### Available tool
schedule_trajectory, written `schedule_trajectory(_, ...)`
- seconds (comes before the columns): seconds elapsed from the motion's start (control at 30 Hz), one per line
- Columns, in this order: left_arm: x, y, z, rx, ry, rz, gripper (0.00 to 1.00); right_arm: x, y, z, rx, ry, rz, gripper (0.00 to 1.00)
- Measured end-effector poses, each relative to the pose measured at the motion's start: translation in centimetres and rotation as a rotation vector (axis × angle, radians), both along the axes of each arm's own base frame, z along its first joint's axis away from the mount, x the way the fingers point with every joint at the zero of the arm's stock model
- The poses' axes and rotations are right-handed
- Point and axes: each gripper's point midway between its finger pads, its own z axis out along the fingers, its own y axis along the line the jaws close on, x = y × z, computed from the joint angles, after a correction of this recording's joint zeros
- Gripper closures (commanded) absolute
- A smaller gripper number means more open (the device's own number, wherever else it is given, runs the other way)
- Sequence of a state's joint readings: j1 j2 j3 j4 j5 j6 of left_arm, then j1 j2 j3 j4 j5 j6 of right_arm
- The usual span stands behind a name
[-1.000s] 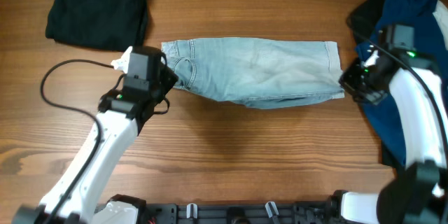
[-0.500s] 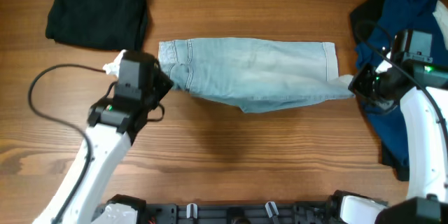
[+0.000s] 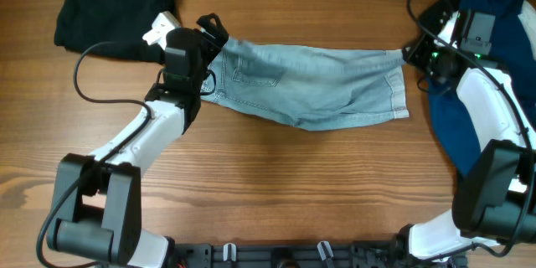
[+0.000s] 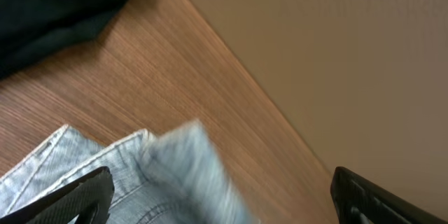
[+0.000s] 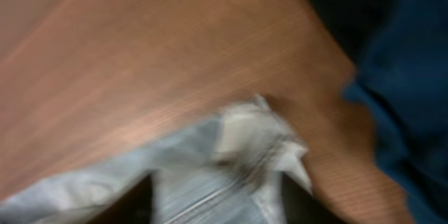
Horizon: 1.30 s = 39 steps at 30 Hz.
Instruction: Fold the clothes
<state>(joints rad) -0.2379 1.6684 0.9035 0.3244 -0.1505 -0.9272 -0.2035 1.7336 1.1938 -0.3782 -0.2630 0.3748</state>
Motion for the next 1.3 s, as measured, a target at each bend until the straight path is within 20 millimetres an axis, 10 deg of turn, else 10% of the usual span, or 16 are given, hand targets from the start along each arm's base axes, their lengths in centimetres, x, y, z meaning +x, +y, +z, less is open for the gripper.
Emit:
schedule_trajectory(0.27,-2.0,0.5,-2.0,0.2,0.168,-0.089,0.0,-1.9,2.2,-0.9,0.042,0.096,0.06,0.0)
schedule_trajectory(0.47,-5.4,1.3,1.1,0.358,0.267,-0.191,0.0,-5.6,2.0,-1.5,0.003,0.247,0.076,0.04)
schedule_trajectory(0.73,-6.1,1.4,-6.3,0.435,0.468,-0.262,0.0,-8.4,3.7,-4.5,-0.018,0.413,0.165,0.3)
schedule_trajectory(0.97,-6.1,1.4,-7.1,0.443,0.484,-0.27,0.0,-8.4,6.2,-5.2,0.024,0.437,0.083,0.5)
schedule_trajectory(1.3,-6.7,1.6,-7.5,0.449,0.516,-0.278,0.0,-7.9,4.2,-7.9,-0.015,0.397,-0.117,0.58)
